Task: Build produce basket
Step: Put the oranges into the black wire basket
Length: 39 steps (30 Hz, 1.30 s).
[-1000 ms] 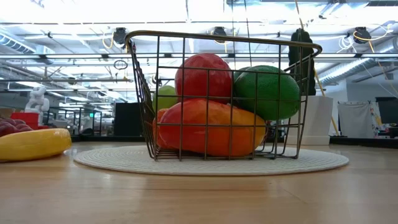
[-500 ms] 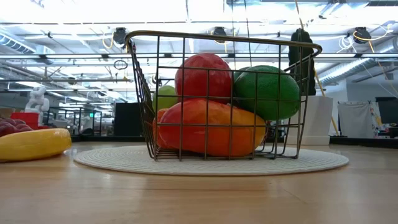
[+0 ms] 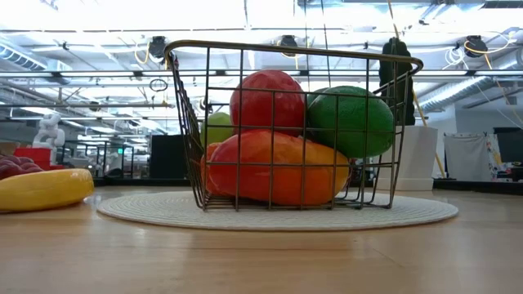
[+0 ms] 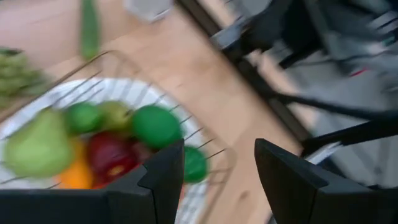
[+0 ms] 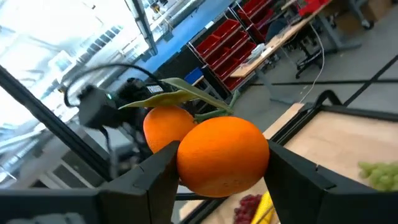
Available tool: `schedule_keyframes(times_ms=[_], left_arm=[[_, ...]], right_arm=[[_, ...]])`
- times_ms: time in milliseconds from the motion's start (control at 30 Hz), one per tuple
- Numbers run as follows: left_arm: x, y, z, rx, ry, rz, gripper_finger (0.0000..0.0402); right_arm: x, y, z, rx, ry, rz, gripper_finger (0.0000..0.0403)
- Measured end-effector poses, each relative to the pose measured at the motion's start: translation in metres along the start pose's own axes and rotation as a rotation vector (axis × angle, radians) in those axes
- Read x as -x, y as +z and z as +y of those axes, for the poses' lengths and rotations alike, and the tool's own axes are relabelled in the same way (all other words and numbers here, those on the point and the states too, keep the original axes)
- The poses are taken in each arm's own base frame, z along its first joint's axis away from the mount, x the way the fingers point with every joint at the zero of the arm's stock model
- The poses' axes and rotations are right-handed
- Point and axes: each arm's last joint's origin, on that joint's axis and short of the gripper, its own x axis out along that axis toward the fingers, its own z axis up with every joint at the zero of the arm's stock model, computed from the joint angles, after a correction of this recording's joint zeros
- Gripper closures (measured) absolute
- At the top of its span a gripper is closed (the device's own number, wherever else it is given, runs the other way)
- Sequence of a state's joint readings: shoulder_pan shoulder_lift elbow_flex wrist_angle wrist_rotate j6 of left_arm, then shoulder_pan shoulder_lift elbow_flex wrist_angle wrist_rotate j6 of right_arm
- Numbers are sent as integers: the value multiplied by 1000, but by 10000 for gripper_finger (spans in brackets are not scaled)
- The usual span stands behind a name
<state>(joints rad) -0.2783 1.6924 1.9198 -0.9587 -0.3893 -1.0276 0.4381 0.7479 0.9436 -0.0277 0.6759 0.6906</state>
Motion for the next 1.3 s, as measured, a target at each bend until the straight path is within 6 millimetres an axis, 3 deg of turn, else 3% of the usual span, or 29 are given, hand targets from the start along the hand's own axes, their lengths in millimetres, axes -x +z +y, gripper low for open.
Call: schedule_keyframes(times_ms=[300, 667, 1100, 1300], left_arm=[[2, 17, -21, 53, -241, -105, 206], [10, 38, -27, 124, -405, -179, 200], [-7, 55, -17, 216, -393, -203, 42], [-19, 58, -13, 187, -354, -208, 40]], right_arm=[[0, -5, -3, 287, -6, 59, 200], [-1, -9, -2, 434, 62, 111, 200], [-12, -20, 2, 474, 80, 140, 200], [-16, -25, 3, 467, 94, 166, 200]])
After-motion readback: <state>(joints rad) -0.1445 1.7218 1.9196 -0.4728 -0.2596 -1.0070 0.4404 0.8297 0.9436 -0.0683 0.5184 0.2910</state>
